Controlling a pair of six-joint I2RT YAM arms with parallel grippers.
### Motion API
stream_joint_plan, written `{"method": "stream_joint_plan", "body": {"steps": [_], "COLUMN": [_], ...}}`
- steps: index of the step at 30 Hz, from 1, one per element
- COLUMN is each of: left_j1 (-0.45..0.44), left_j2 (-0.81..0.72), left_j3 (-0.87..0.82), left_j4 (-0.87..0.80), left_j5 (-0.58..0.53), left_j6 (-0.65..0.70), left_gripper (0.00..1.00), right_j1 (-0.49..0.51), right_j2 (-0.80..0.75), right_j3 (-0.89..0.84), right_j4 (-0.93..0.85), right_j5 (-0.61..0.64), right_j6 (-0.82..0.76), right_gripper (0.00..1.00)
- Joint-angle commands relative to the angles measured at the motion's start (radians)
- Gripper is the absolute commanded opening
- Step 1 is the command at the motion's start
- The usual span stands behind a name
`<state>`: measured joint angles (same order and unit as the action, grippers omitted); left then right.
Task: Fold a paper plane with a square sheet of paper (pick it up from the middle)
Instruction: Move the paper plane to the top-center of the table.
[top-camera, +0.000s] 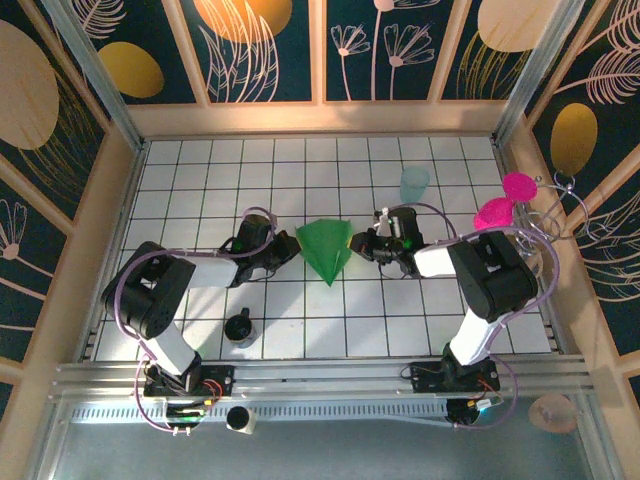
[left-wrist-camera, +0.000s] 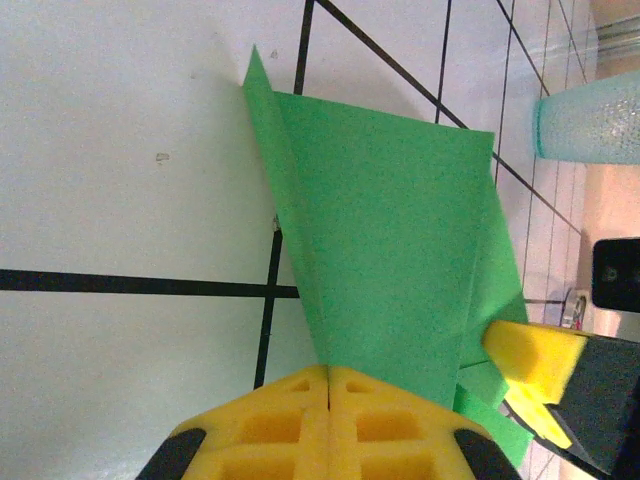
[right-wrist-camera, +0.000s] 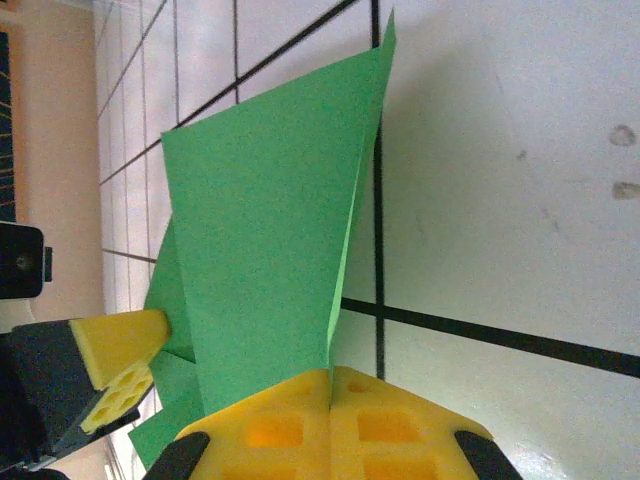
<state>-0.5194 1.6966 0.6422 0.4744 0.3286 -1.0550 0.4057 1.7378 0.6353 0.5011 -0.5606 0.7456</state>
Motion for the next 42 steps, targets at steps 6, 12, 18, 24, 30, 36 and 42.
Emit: {"method": "stream_joint_plan", "body": {"steps": [6,12,18,24,30,36,42], "left_j1": [-0.004,-0.005,-0.005,-0.005,-0.005,-0.005,-0.004], "left_j2": [0.044,0.056,0.051,0.052,0.054,0.051,0.056], "left_j3": [0.004,0.017,0.017,0.017,0.018,0.017,0.017], "left_j4": [0.048,0.040,0.037,0.041,0.050,0.065,0.073], "left_j5": [0.056,0.070,0.067,0.075,0.085,0.099,0.110], "left_j6": [0.004,0.016,0.018,0.018,0.015,0.007,0.001], "left_gripper": [0.00,0.00,0.00,0.00,0.00,0.00,0.00], "right_j1": [0.020,0.098,0.224,0.292,0.345,0.392,0.416], "right_j2": [-0.049,-0.137,-0.134,-0.063,-0.018,0.014,0.047], "right_j3": [0.104,0.155,0.202,0.248,0.307,0.357,0.402], "right_j4": [-0.243,-0.407,-0.518,-0.550,-0.595,-0.672,-0.723], "right_j5": [0.106,0.256,0.352,0.333,0.355,0.423,0.461], "right_j6": [-0.085,-0.154,-0.159,-0.082,-0.075,-0.084,-0.098], "right_gripper": [0.25,0.39,0.43,0.45,0.48,0.59,0.61]}}
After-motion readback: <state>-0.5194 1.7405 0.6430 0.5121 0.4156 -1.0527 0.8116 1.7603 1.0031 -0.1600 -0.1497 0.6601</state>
